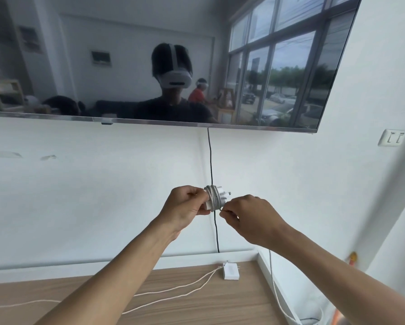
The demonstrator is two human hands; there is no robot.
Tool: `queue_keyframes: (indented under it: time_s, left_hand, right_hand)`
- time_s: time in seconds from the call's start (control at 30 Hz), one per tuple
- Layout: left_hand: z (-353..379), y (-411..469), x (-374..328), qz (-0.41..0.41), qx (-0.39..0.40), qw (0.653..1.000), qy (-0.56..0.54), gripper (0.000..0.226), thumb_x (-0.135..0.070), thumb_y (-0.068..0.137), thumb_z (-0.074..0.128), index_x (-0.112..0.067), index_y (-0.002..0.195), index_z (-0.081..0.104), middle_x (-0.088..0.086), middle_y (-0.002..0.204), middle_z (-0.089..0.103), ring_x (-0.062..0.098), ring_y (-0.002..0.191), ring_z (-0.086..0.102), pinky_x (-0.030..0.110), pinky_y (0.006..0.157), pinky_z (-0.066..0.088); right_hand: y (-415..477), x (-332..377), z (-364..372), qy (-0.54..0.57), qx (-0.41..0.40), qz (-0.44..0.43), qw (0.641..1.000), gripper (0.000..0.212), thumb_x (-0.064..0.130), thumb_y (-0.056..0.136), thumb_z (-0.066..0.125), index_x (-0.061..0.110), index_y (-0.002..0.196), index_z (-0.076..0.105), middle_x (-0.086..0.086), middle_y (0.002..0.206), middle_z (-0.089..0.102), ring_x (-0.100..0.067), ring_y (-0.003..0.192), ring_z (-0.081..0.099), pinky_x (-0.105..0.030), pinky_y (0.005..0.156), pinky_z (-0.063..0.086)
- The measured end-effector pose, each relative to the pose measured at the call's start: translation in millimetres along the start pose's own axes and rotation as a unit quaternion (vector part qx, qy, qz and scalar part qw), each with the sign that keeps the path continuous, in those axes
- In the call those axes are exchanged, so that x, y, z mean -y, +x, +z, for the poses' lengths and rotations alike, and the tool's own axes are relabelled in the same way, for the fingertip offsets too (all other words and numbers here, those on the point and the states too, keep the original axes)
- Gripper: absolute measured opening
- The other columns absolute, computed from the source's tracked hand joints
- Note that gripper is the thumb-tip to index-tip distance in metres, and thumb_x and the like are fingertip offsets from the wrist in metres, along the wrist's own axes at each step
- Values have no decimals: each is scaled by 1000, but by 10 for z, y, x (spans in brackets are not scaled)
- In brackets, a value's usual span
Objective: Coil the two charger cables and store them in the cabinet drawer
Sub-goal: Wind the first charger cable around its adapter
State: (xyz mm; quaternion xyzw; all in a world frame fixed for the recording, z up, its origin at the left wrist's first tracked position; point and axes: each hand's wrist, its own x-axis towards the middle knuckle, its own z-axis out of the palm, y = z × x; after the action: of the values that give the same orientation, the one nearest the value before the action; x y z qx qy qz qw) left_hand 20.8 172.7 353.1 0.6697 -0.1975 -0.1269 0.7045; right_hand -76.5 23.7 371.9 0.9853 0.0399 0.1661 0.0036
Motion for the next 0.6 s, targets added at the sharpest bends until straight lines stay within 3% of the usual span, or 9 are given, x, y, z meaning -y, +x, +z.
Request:
queue_keyframes:
  time_s: [0.13,0.23,0.4,0.5,0.6]
  left_hand:
    - [-22,28,103,36,14,994,106,14,-17,81,66,-7,91,65,16,90,72,26,79,73,40,81,60]
    - [-13,22,165,54,36,987,145,10,-15,84,67,-6,89,65,9,79,68,22,70,69,41,78,60]
    - [-17,-6,179,61,119,988,78,22,-18,79,68,-2,93,64,13,86,67,24,77,67,41,78,59]
    - [-45,1,140,52,170,982,67,28,-18,77,65,2,96,63,15,89,64,22,75,66,32,73,56]
    - [-92,16,117,43,217,974,59,22,-10,84,63,6,100,61,13,90,66,21,76,67,29,72,55]
  right_hand:
    - [-21,27,-149,-21,20,-4,1000,26,31,99,40,20,76,44,-1,75,52,-28,69,47,-32,61,37]
    - [-11,-7,-246,-13,12,-9,1000,26,35,99,43,19,88,60,2,89,65,-27,78,58,-33,66,43]
    - [50,-149,-344,32,-4,-8,999,23,32,96,47,22,92,68,7,92,70,-16,75,59,-35,70,51]
    - [70,-205,-357,76,10,-8,997,19,28,94,54,24,89,71,11,86,70,-5,63,51,-26,62,46]
    - [99,-239,-346,170,26,6,985,15,23,91,61,24,84,73,7,76,70,-8,57,51,-21,54,41]
